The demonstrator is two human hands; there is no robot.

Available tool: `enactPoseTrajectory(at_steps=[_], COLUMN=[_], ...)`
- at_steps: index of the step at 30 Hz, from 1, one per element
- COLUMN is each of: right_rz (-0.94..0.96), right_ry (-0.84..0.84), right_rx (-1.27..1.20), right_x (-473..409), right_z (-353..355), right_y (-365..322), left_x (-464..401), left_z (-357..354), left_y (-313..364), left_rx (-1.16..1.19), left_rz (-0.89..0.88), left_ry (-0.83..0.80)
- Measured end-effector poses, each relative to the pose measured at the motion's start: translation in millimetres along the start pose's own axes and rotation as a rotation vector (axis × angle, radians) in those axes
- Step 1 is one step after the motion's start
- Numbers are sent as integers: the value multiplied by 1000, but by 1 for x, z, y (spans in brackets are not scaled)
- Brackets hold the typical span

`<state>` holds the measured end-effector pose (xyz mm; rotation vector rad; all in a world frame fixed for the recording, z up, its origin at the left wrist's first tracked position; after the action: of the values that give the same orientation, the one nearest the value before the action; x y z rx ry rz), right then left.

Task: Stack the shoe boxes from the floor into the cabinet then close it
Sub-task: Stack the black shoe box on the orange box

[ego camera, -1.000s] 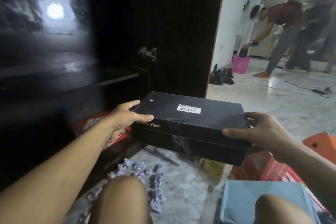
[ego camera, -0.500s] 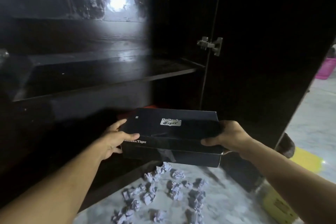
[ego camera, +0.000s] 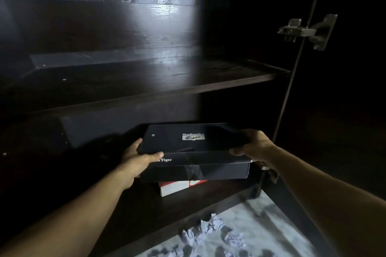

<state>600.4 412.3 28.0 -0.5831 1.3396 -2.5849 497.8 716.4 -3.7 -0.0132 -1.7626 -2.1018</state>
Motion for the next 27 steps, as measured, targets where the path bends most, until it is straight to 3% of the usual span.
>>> enactPoseTrajectory(at_steps=[3, 7, 9, 16, 22, 27], right_rz=[25, 61, 136, 112, 30, 30], right_ry=[47, 321, 358, 218, 113, 97], right_rx=[166, 467, 638, 726, 712, 662], right_x=[-22, -37, -42, -53, -30, 28], right_z=[-6, -15, -22, -34, -22, 6], right_y=[5, 1, -2, -2, -10, -11], left_x=[-17, -31, -35, -51, -43, -10], left_z=[-11, -29, -38, -44, -47, -64], left_y=[-6, -4, 0, 3, 5, 28], left_rx=[-1, -24, -67, -238, -270, -501], left_rz=[-27, -76, -96, -99, -74, -48], left_ry=[60, 214, 281, 381, 335, 280])
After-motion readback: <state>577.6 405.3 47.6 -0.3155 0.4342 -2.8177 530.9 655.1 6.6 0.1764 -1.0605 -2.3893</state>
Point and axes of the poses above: each hand's wrist, its own x-axis away from the middle knuckle, its own z-axis out of the back of the hand, y = z × x, the point moved 2 cm from there along -x, towards the middle knuckle, and after that the axes turned 14 degrees about -y, right-handed, at the moved point
